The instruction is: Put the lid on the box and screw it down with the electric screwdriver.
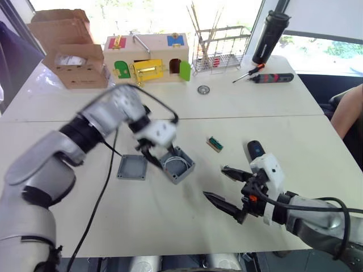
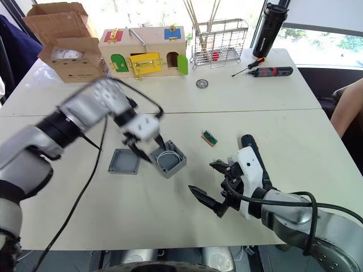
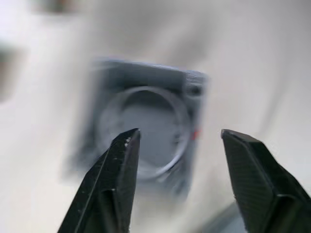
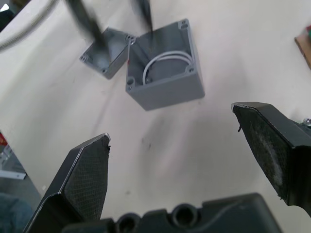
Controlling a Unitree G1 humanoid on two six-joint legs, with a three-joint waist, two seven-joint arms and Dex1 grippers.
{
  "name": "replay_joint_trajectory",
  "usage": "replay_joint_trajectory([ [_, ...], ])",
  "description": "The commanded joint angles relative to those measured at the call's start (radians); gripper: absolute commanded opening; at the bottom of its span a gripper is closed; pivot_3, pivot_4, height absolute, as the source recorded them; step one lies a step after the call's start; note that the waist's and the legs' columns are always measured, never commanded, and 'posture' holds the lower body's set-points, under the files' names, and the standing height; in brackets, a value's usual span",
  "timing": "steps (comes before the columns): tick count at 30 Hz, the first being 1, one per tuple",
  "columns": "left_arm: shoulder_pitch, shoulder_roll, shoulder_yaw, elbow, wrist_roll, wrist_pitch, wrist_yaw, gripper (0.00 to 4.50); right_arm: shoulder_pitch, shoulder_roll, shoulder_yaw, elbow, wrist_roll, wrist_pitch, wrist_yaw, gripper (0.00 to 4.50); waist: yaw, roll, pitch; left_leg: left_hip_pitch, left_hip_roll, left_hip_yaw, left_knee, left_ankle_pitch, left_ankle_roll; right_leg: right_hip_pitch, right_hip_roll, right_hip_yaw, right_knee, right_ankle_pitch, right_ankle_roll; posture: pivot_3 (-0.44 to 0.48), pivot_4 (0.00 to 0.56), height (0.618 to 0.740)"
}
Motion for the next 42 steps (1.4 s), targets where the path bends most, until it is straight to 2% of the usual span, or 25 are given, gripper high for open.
replay_joint_trajectory([
  [1, -0.033, 0.107, 0.168, -0.019, -0.005, 0.417, 0.032, 2.82, -0.098, -0.024, -0.03, -0.01, 0.072, -0.025, 0.044, 4.5, -0.007, 0.001, 0.0, 0.0, 0.0, 0.0, 0.0, 0.0, 0.0, 0.0, 0.0, 0.0, 0.0, 0.0, 0.0, 0.0, 0.15, 0.74],
  [3, 0.0, 0.194, 0.179, -0.095, 0.054, 0.653, 0.076, 2.82, -0.174, -0.03, -0.011, 0.009, 0.09, -0.021, 0.066, 4.5, -0.026, 0.001, 0.0, 0.002, 0.0, 0.0, -0.001, 0.0, 0.0, 0.0, 0.0, 0.001, 0.001, 0.0, 0.001, 0.0, 0.15, 0.74],
  [4, 0.019, 0.216, 0.181, -0.136, 0.073, 0.72, 0.088, 2.82, -0.189, -0.032, -0.004, 0.01, 0.094, -0.019, 0.067, 4.5, -0.028, 0.001, 0.0, 0.002, 0.0, 0.0, -0.001, 0.0, 0.0, 0.0, 0.001, 0.001, 0.002, -0.001, 0.001, 0.0, 0.15, 0.74],
  [7, 0.158, 0.311, 0.207, -0.374, 0.101, 1.088, 0.257, 2.82, -0.274, -0.025, 0.05, 0.057, 0.06, -0.017, 0.117, 4.5, -0.028, 0.001, 0.0, 0.002, 0.0, -0.003, -0.001, 0.0, 0.001, -0.002, 0.002, 0.001, 0.012, -0.001, 0.001, 0.0, 0.15, 0.74],
  [9, 0.253, 0.32, 0.292, -0.543, 0.049, 1.326, 0.348, 2.82, -0.299, -0.017, 0.093, 0.095, 0.008, -0.024, 0.158, 4.5, -0.023, 0.0, 0.0, 0.001, 0.0, -0.003, -0.001, 0.0, 0.0, -0.003, 0.001, 0.003, 0.013, -0.001, 0.001, 0.0, 0.15, 0.74],
  [12, 0.378, 0.293, 0.435, -0.69, -0.002, 1.555, 0.479, 2.82, -0.312, -0.006, 0.157, 0.121, -0.072, -0.037, 0.207, 4.5, -0.009, -0.001, 0.001, -0.001, -0.001, -0.009, 0.001, 0.0, 0.0, -0.003, 0.0, 0.003, 0.014, -0.001, 0.001, 0.0, 0.15, 0.74],
  [15, 0.537, 0.273, 0.535, -0.727, -0.036, 1.595, 0.653, 2.82, -0.326, 0.025, 0.193, 0.127, -0.112, -0.045, 0.233, 4.5, -0.001, 0.0, 0.0, -0.001, -0.002, -0.009, 0.002, 0.0, 0.0, -0.002, -0.002, 0.003, 0.013, -0.001, 0.001, 0.0, 0.15, 0.74],
  [18, 0.612, 0.241, 0.601, -0.743, -0.092, 1.595, 0.769, 2.82, -0.333, 0.05, 0.206, 0.127, -0.135, -0.04, 0.244, 4.5, 0.004, -0.001, 0.0, 0.0, -0.001, -0.008, 0.002, 0.0, 0.0, -0.004, -0.001, 0.003, 0.013, -0.001, 0.001, 0.0, 0.15, 0.74],
  [26, 0.59, 0.093, 0.677, -0.616, -0.209, 1.595, 1.019, 2.82, -0.303, 0.074, 0.184, 0.106, -0.161, -0.025, 0.242, 4.5, 0.019, 0.0, 0.0, 0.0, -0.005, -0.009, 0.001, 0.0, -0.001, -0.003, -0.005, 0.003, 0.013, -0.001, 0.001, 0.0, 0.15, 0.74],
  [29, 0.558, 0.101, 0.669, -0.598, -0.281, 1.595, 1.039, 2.82, -0.26, 0.075, 0.17, 0.093, -0.17, -0.031, 0.237, 4.5, 0.022, 0.0, 0.0, 0.0, -0.005, -0.009, 0.001, 0.001, -0.002, -0.003, -0.005, 0.003, 0.013, -0.001, 0.001, 0.0, 0.15, 0.74],
  [36, 0.485, 0.216, 0.592, -0.619, -0.374, 1.595, 1.002, 2.82, -0.197, 0.083, 0.16, 0.07, -0.199, -0.038, 0.232, 4.5, 0.003, -0.001, 0.0, 0.0, -0.005, -0.009, -0.001, 0.003, -0.006, -0.004, -0.005, 0.003, 0.013, -0.001, 0.001, 0.0, 0.15, 0.74],
  [39, 0.441, 0.198, 0.576, -0.58, -0.353, 1.595, 1.005, 2.82, -0.184, 0.091, 0.161, 0.067, -0.213, -0.039, 0.231, 4.5, 0.004, -0.001, 0.0, 0.0, -0.005, -0.009, -0.001, 0.003, -0.006, -0.005, -0.004, 0.003, 0.013, -0.001, 0.001, 0.0, 0.15, 0.74],
  [42, 0.401, 0.127, 0.559, -0.511, -0.293, 1.591, 1.031, 2.82, -0.174, 0.105, 0.162, 0.058, -0.217, -0.035, 0.217, 4.5, 0.009, -0.001, 0.0, 0.0, -0.005, -0.008, -0.001, 0.003, -0.006, -0.004, -0.003, 0.003, 0.013, -0.001, 0.001, 0.0, 0.15, 0.74],
])
